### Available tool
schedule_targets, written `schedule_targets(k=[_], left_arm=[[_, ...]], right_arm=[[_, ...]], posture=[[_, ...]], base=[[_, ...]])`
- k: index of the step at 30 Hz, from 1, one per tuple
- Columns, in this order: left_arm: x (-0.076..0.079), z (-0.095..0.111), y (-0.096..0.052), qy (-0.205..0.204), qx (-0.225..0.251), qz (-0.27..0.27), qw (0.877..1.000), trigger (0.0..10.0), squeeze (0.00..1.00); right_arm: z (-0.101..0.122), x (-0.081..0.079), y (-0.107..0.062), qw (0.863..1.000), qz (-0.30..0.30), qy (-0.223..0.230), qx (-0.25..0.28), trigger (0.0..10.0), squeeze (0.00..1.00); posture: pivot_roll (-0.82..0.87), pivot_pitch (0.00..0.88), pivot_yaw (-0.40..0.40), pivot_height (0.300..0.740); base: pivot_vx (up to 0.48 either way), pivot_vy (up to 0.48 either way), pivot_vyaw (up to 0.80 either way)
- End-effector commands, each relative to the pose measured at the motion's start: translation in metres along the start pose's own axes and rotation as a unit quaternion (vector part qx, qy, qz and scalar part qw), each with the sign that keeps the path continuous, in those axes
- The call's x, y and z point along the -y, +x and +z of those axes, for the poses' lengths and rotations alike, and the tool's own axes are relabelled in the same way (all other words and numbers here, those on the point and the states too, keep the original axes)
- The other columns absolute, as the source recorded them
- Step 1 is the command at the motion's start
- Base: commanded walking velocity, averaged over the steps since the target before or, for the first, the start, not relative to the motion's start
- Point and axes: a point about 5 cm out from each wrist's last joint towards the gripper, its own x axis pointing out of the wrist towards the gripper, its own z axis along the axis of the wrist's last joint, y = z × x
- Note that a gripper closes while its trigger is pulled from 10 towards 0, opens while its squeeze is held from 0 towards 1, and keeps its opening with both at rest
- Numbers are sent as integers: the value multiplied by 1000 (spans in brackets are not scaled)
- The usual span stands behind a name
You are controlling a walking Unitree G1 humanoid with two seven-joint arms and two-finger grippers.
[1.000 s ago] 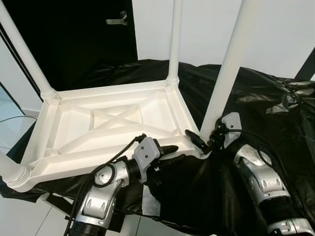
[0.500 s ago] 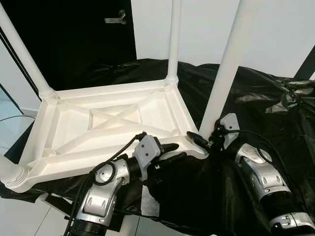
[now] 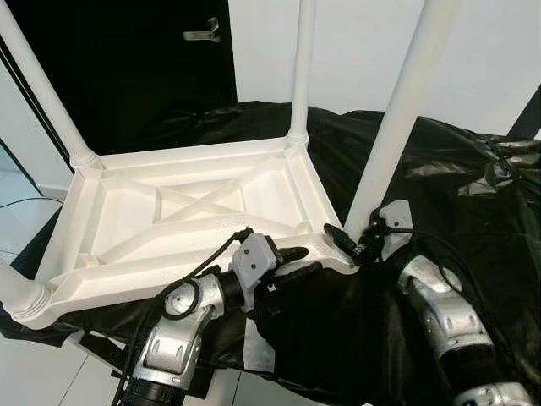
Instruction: Building children table
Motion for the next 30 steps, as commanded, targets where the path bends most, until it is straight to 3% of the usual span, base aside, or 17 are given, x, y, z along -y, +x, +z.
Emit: schedule_targets(k=[1, 6, 9, 15, 21, 22, 23, 24, 30], left_arm=[[-5, 0, -2, 2, -6, 59, 998, 10000, 0], [-6, 0, -2, 2, -6, 59, 998, 10000, 0], [-5, 0, -3, 3, -6, 57, 998, 10000, 0], [-3, 1, 0, 1, -3, 52, 999, 10000, 0], [-8, 2, 0, 6, -3, 59, 998, 10000, 0], [-8, 2, 0, 5, -3, 60, 998, 10000, 0], [-8, 2, -1, 4, -3, 61, 998, 10000, 0], [-6, 1, -1, 4, -3, 61, 998, 10000, 0], [-4, 1, 1, -1, -1, 59, 998, 10000, 0]], right_arm=[[-10, -1, -4, 999, -43, 8, -31, 10000, 0], [-12, -8, -5, 993, -109, 28, -30, 10000, 0], [-12, -11, -11, 969, -240, 37, -35, 10000, 0], [-10, -22, -7, 973, -223, 51, -29, 10000, 0], [-9, -22, -9, 973, -222, 45, -35, 10000, 0], [-8, -21, -9, 975, -218, 43, -32, 10000, 894], [-7, -22, -8, 974, -219, 41, -32, 10000, 894], [-5, -22, -9, 976, -214, 40, -27, 10000, 1000], [0, -17, -18, 984, -174, 48, -5, 10000, 1000]], posture=[[20, 0, -32, 740], [21, 0, -31, 740], [24, 0, -34, 740], [12, 0, -23, 740], [7, 0, -33, 740], [4, 0, -32, 740], [4, 0, -32, 740], [2, 0, -32, 740], [-3, 0, -29, 740]], base=[[0, 0, 0], [0, 0, 0], [0, 0, 0], [0, 0, 0], [0, 0, 0], [0, 0, 0], [0, 0, 0], [0, 0, 0], [0, 0, 0]])
